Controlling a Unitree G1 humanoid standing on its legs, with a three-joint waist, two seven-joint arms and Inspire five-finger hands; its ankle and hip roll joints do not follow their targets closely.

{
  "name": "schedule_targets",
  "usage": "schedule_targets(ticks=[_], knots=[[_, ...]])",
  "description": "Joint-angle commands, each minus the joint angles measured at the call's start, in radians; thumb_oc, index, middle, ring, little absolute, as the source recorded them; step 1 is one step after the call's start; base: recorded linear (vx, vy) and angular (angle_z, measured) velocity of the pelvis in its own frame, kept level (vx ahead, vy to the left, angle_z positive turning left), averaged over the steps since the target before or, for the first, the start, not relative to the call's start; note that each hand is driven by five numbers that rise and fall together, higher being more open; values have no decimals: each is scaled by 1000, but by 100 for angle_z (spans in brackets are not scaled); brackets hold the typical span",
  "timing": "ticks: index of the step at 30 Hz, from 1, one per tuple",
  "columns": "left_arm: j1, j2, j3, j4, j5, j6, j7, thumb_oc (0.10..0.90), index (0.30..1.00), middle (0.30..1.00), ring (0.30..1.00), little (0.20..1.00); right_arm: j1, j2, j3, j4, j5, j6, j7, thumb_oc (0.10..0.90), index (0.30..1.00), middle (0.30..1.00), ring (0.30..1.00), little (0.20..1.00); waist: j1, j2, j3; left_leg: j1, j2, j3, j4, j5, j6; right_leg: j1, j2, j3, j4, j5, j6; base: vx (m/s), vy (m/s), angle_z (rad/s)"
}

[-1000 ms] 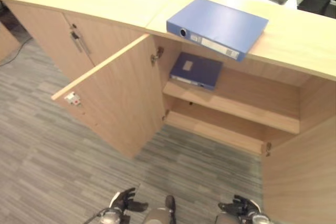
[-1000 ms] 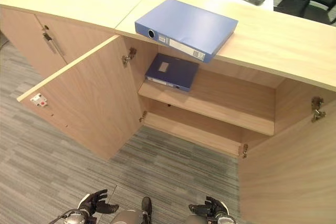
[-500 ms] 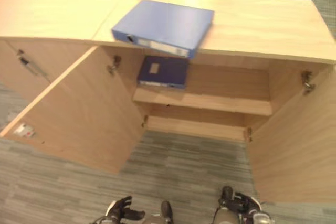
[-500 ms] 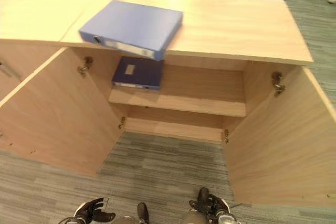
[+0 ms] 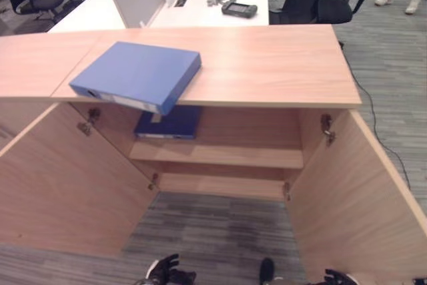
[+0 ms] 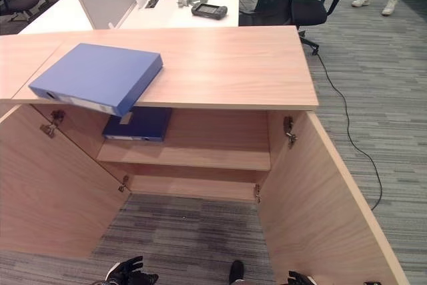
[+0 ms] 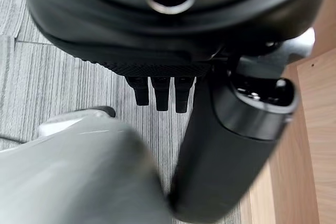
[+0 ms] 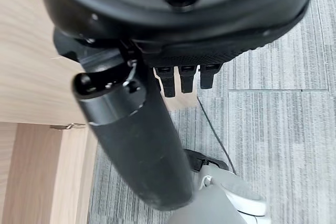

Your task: Put the empty folder in the office cabinet

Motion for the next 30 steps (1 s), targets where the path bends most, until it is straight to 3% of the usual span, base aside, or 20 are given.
schedule_targets(ticks=[1,2,4,5,7,9,11,16,17,20,21,22,23,24,25,27,29,30], knots=[[-49,70,-27,-24,8,-20,2,800,900,900,900,900,-45,-69,-27,15,6,-21,-35,800,900,900,900,900,25,3,69,-34,-20,11,-3,-102,82,7,-102,14,41,-79,113,304,98,-9],[-55,58,-45,-11,20,-22,0,800,900,900,900,900,-54,-78,-34,8,20,-27,-41,800,900,900,900,900,34,10,64,-58,-20,28,-175,-138,71,33,-112,24,22,-94,142,281,112,-1],[-57,54,-50,-7,23,-24,0,800,900,900,900,900,-56,-77,-35,4,24,-29,-41,800,900,900,900,900,40,12,63,-67,-23,15,-216,-130,68,43,-113,36,18,-99,148,259,141,1],[-58,53,-56,-9,20,-28,3,800,900,900,900,900,-61,-74,-32,-6,26,-32,-45,800,900,900,900,900,56,22,66,-104,-32,-52,-279,-94,60,58,-109,66,20,-116,154,290,176,-7],[-65,53,-55,-8,11,-31,8,800,900,900,900,900,-68,-68,-27,-9,25,-33,-45,800,900,900,900,900,69,28,68,-135,-37,-110,-318,-80,51,72,-107,97,27,-137,158,279,218,-23],[-69,54,-51,-1,10,-33,9,800,900,900,900,900,-74,-61,-23,-5,17,-31,-44,800,900,900,900,900,73,32,68,-138,-37,-117,-322,-78,44,90,-113,119,29,-153,165,217,234,-57],[-66,55,-46,17,27,-29,6,800,900,900,900,900,-64,-44,-26,4,1,-27,-40,800,900,900,900,900,71,37,39,-106,-31,-63,-355,-75,43,108,-128,123,28,-155,178,195,217,-43],[-67,65,-56,16,51,-26,2,800,900,900,900,900,-53,-26,-34,16,-4,-17,-35,800,900,900,900,900,69,21,11,-63,-66,-37,-378,-101,62,105,-165,137,58,-147,197,158,233,2],[-74,82,-57,23,65,-27,-1,800,900,900,900,900,-48,-1,-36,18,2,-10,-29,800,900,900,900,900,69,-6,-1,-43,-108,-12,-375,-136,99,92,-214,159,110,-134,221,144,302,15],[-82,102,-55,15,68,-27,0,800,900,900,900,900,-54,23,-28,8,5,-9,-24,800,900,900,900,900,72,-33,-5,-28,-153,13,-366,-174,135,65,-253,181,145,-95,246,135,398,-11],[-83,120,-37,17,61,-25,4,800,900,900,900,900,-68,46,-18,-7,6,-11,-24,800,900,900,900,900,82,-53,-4,-8,-182,58,-366,-204,161,15,-283,170,192,-16,263,88,497,-26],[-85,125,-30,18,55,-23,6,800,900,900,900,900,-75,51,-17,-12,6,-12,-26,800,900,900,900,900,91,-53,0,-3,-184,79,-365,-208,166,-6,-304,121,223,19,260,29,315,-31],[-85,125,-30,19,55,-23,6,800,900,900,900,900,-75,51,-17,-12,6,-12,-26,800,900,900,900,900,92,-54,0,-4,-185,80,-365,-208,167,-8,-305,123,224,19,260,28,238,-82],[-86,133,-22,23,47,-20,5,800,900,900,900,900,-83,61,-10,-26,8,-14,-25,800,900,900,900,900,101,-48,4,11,-192,117,-371,-218,180,-29,-331,20,288,47,255,67,343,-77],[-80,141,-11,20,46,-18,2,800,900,900,900,900,-86,64,0,-34,4,-18,-24,800,900,900,900,900,102,-42,9,33,-206,134,-376,-230,197,-37,-320,-33,340,42,251,98,423,-64],[-76,141,-8,15,44,-18,4,800,900,900,900,900,-85,66,7,-38,7,-23,-24,800,900,900,900,900,90,-35,17,51,-226,127,-377,-237,215,-62,-241,24,374,2,239,95,288,-33],[-78,136,-12,8,35,-19,2,800,900,900,900,900,-81,67,13,-40,28,-28,-25,800,900,900,900,900,68,-24,29,68,-246,103,-372,-238,228,-97,-116,113,350,-93,210,100,181,-11],[-78,135,-12,8,35,-19,2,800,900,900,900,900,-81,67,13,-40,28,-28,-25,800,900,900,900,900,68,-24,29,68,-245,103,-372,-239,227,-97,-116,113,350,-93,210,41,74,24]])
